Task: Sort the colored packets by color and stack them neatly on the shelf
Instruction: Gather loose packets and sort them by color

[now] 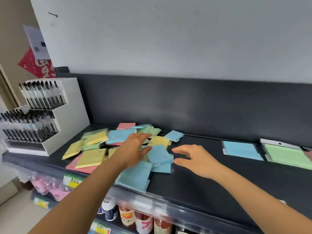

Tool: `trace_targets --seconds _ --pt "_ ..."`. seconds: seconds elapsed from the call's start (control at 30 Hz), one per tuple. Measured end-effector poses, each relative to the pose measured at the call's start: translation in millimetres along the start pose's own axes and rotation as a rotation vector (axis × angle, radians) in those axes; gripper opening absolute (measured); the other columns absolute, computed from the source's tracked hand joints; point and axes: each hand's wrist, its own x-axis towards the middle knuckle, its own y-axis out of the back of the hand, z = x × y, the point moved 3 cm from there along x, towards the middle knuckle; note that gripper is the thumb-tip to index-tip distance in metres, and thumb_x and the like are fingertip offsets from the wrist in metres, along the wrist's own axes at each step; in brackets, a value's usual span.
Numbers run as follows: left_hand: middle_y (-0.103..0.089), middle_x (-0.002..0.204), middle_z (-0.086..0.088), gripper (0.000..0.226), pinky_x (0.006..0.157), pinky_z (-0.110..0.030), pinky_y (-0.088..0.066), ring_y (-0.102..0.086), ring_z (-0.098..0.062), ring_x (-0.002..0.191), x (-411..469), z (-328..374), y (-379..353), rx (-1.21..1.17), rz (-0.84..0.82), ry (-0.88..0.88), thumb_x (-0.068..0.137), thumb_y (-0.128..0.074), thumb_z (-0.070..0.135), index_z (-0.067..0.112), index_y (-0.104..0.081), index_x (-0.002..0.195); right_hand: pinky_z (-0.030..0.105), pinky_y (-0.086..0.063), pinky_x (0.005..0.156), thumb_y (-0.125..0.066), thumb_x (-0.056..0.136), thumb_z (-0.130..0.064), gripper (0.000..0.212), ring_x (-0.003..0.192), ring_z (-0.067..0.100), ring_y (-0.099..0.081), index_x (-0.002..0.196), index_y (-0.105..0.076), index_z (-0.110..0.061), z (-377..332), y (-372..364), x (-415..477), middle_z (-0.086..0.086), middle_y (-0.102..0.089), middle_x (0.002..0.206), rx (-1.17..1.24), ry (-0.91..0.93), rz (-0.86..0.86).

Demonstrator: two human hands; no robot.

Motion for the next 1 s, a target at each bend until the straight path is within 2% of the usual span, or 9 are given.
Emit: trace_targets --seconds 0.13,0.27,0.47,0.53,0.6,0.7,0.87,0.97,1.0 --pt "-0.043 0.143 0.0 0.051 0.109 -0.033 -0.031 -0.034 -0.02 0.133 2.8 -69.3 21.5 0.068 -0.015 0.002 0.092 -0.053 0.035 0.023 -0.039 0.139 0.024 -0.041 0.1 -0.062 0.088 -0.033 0.046 0.126 0.013 -0.049 0.132 -0.051 -0.028 -38.9 -40.5 44.7 -0.011 -0.048 0.138 -0.036 -0.065 -0.024" --pt "-0.039 0.146 0.003 0.055 0.109 -0.03 -0.03 -0.034 -0.017 0.133 12.1 -126.9 34.2 0.139 -0.037 -0.008 0.091 -0.053 0.037 0.022 -0.036 0.141 0.023 -0.034 0.104 -0.06 0.089 -0.035 0.047 0.131 0.011 -0.041 0.133 -0.049 -0.026 -67.3 -65.4 80.4 -0.008 -0.045 0.143 -0.099 -0.106 0.01" --pt "-0.016 0.156 -0.003 0.078 0.116 -0.039 -0.018 -0.015 -0.021 0.143 37.0 -165.1 22.8 0.318 -0.253 -0.015 0.087 -0.045 0.058 0.018 -0.016 0.148 0.032 -0.043 0.098 -0.059 0.087 -0.04 0.055 0.124 0.021 -0.048 0.136 -0.045 -0.021 -74.7 -73.9 99.2 0.0 -0.049 0.139 -0.273 -0.376 0.135" --pt "-0.015 0.156 -0.005 0.082 0.115 -0.041 -0.017 -0.016 -0.023 0.143 40.9 -169.6 16.2 0.343 -0.315 -0.012 0.086 -0.044 0.061 0.016 -0.013 0.148 0.033 -0.044 0.096 -0.058 0.086 -0.043 0.054 0.121 0.024 -0.05 0.132 -0.047 -0.017 -73.6 -74.6 99.5 0.003 -0.051 0.135 -0.356 -0.493 0.038" --pt "-0.027 0.152 -0.004 0.079 0.11 -0.039 -0.023 -0.031 -0.022 0.136 44.6 -172.9 11.9 0.345 -0.292 -0.025 0.085 -0.045 0.061 0.016 -0.019 0.145 0.034 -0.045 0.096 -0.054 0.089 -0.045 0.05 0.117 0.025 -0.052 0.128 -0.052 -0.014 -73.6 -76.1 100.6 0.005 -0.054 0.131 -0.424 -0.548 -0.078" --pt "-0.034 0.148 -0.003 0.075 0.11 -0.04 -0.023 -0.038 -0.021 0.131 48.6 -171.8 11.4 0.366 -0.262 -0.047 0.087 -0.04 0.061 0.015 -0.023 0.144 0.034 -0.047 0.093 -0.05 0.091 -0.037 0.042 0.113 0.026 -0.054 0.126 -0.054 -0.015 -73.4 -78.6 101.8 0.007 -0.056 0.127 -0.428 -0.562 -0.144" --pt "-0.024 0.154 -0.001 0.06 0.116 -0.046 -0.015 -0.029 -0.018 0.138 46.5 -172.0 17.1 0.446 -0.276 -0.063 0.098 -0.025 0.047 0.016 -0.014 0.148 0.028 -0.043 0.068 -0.047 0.087 -0.028 0.034 0.089 0.022 -0.055 0.114 -0.057 -0.01 -72.6 -87.1 105.8 0.007 -0.06 0.105 -0.45 -0.579 -0.172" --pt "-0.037 0.147 0.002 0.051 0.115 -0.046 -0.016 -0.039 -0.016 0.131 47.3 -171.2 23.9 0.421 -0.197 -0.066 0.098 -0.031 0.042 0.022 -0.026 0.144 0.024 -0.037 0.056 -0.041 0.083 -0.006 0.015 0.08 0.022 -0.048 0.093 -0.052 -0.007 -73.0 -84.9 108.9 0.003 -0.05 0.083 -0.459 -0.603 -0.121" --pt "-0.044 0.142 0.004 0.047 0.114 -0.044 -0.017 -0.042 -0.016 0.128 48.8 -170.0 25.6 0.394 -0.16 -0.072 0.097 -0.033 0.039 0.025 -0.031 0.142 0.023 -0.035 0.053 -0.038 0.081 0.001 0.017 0.079 0.022 -0.048 0.091 -0.051 -0.007 -73.1 -82.8 108.5 0.003 -0.048 0.081 -0.46 -0.616 -0.088"
